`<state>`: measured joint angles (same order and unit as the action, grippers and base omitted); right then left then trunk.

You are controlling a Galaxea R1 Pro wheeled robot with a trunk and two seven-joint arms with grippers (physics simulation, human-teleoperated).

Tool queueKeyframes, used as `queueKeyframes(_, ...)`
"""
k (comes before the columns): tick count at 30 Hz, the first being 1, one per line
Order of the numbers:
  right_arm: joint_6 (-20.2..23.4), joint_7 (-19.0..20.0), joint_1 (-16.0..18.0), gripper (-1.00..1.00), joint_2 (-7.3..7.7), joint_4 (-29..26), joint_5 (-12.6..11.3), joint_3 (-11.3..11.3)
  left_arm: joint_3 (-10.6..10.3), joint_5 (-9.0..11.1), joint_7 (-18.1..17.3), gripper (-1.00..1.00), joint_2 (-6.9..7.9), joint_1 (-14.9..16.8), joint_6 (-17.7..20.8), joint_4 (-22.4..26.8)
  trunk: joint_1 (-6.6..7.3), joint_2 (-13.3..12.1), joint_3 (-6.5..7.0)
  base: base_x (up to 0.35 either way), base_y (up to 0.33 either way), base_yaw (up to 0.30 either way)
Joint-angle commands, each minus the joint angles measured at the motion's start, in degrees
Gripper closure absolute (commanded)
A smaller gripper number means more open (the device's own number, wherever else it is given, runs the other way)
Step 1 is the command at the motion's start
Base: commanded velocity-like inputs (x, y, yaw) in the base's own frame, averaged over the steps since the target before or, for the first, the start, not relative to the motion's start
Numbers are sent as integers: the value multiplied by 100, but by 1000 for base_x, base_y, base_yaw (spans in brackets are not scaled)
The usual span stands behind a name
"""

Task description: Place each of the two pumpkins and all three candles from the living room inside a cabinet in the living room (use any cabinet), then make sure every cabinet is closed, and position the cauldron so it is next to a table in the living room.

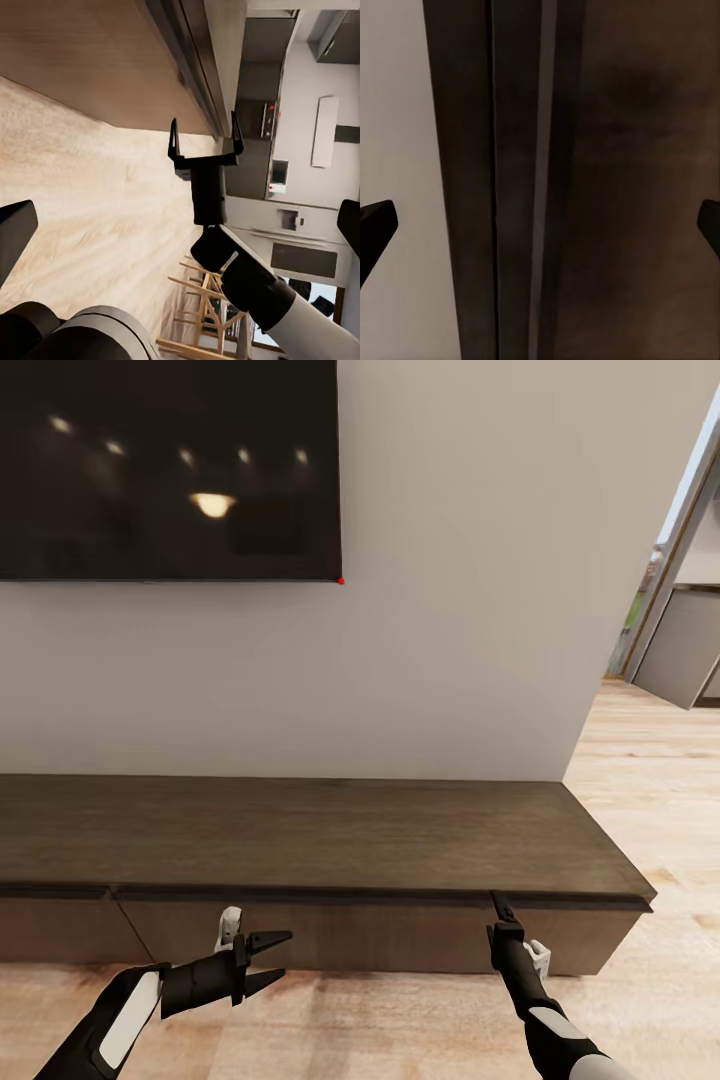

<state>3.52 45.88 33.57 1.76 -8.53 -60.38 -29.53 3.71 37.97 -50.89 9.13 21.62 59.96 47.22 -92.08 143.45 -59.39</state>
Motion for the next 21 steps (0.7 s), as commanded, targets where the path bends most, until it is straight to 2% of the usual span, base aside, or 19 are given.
queueKeyframes(1,0,0,0,-100,0,0,0,0,-1,0,0,-100,0,0,1,-1,0,0,0,2,0,0)
queueKeyframes(10,-8,-1,0,-100,0,0,0,0,0,0,0,-100,-6,0,-2,-3,0,0,0,73,0,0)
queueKeyframes(21,-2,-9,-1,-100,0,0,0,-1,-2,0,0,-100,-8,0,-2,-3,0,0,0,8,0,0)
